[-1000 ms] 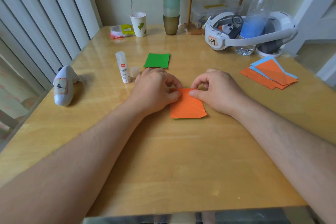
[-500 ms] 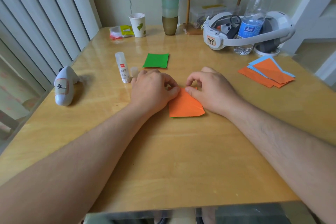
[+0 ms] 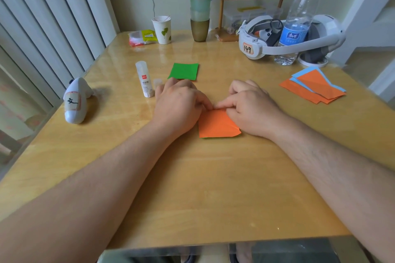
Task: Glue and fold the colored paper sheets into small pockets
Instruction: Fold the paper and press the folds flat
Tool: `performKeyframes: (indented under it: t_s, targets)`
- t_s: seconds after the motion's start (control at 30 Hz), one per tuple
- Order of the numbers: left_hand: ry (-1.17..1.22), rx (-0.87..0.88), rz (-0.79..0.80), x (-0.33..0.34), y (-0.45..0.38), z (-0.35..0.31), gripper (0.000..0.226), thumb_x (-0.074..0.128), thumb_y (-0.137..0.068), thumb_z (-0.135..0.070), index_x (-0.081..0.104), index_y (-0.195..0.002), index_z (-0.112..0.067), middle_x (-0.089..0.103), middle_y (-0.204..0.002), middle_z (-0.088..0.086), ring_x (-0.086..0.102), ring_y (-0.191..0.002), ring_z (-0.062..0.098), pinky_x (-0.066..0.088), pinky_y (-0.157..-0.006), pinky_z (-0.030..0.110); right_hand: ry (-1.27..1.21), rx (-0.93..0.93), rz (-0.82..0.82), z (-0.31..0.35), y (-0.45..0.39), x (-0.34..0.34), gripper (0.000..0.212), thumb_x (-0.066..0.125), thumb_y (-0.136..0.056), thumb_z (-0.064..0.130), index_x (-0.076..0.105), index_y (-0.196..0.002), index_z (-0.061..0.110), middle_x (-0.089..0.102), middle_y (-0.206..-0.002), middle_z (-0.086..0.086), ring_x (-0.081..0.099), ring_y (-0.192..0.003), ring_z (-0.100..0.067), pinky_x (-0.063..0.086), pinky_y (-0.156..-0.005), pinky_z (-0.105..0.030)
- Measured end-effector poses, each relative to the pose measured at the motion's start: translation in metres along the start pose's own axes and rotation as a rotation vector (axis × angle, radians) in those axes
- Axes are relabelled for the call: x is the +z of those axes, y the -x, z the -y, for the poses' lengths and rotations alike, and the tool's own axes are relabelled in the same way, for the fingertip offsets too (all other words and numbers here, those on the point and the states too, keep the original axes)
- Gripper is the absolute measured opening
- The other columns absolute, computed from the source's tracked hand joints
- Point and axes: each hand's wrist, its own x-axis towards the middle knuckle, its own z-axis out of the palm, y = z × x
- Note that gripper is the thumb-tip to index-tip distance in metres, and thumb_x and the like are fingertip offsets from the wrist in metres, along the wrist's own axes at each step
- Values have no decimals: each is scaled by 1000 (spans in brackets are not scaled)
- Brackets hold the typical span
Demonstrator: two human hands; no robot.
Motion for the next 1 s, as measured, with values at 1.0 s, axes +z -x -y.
performKeyframes:
  t_s: [1.0]
  targets:
    - [368, 375, 330, -24, 22, 18, 32, 84, -66, -58, 75, -93, -43, 61, -102, -18, 52, -104, 0, 38, -96, 15, -425, -19, 395, -19, 33, -38, 32, 94, -73, 25, 76, -95, 40, 56, -103, 20, 51, -94, -3, 40, -83, -16]
